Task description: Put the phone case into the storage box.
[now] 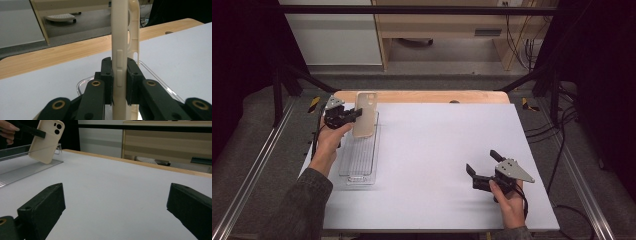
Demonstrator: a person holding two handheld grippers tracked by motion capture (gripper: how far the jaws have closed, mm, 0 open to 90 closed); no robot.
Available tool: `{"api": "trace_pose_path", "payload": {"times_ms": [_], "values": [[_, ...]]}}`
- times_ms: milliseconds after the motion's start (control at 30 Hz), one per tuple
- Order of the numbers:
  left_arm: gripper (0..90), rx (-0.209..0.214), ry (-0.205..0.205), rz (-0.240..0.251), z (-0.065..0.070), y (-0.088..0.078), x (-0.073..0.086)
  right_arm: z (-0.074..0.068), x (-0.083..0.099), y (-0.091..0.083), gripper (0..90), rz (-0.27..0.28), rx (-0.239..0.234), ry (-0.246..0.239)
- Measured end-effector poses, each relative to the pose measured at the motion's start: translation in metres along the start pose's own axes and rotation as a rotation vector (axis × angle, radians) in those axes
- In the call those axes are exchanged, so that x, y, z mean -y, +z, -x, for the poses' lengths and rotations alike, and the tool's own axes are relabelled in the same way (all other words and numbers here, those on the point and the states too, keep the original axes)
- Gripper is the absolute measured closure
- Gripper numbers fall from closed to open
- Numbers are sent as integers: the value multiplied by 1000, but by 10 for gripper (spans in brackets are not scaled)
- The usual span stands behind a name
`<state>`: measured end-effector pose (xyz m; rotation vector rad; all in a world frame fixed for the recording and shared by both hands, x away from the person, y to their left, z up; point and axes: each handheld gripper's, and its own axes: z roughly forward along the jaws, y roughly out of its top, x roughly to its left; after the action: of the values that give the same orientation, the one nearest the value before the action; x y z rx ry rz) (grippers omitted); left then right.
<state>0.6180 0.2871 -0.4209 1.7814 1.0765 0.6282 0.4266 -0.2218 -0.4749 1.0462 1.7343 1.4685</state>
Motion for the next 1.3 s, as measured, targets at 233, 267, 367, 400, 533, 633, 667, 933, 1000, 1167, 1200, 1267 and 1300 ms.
{"api": "trace_pose_path", "payload": {"times_ms": [233,267,367,400,533,633,667,933,1000,1167,1200,1267,1300], "values": [[782,-11,-2,-3,-1,0,0,0,0,0,19,2,-1,0],[781,-11,-2,-3,-1,0,0,0,0,0,19,3,0,0],[780,-12,1,-2,-1,0,0,0,0,0,19,3,0,1],[779,-14,2,-2,-1,0,0,0,0,0,19,2,0,1],[774,-17,4,-3,-2,-1,1,0,0,0,19,2,0,1],[770,-18,8,-3,-2,-1,1,0,0,0,19,2,0,1],[769,-17,8,-2,-2,-1,1,0,0,0,19,2,0,1],[767,-18,10,0,-3,0,1,0,0,0,19,2,0,1],[766,-19,9,1,-3,0,1,0,0,0,19,2,0,2],[760,-23,15,1,-3,1,1,0,0,0,19,1,-1,2],[761,-22,15,1,-3,1,1,0,0,0,19,1,-1,2],[760,-22,16,1,-3,1,1,0,0,0,19,1,-1,1],[760,-22,17,1,-3,1,1,0,0,0,19,1,-1,1]]}}
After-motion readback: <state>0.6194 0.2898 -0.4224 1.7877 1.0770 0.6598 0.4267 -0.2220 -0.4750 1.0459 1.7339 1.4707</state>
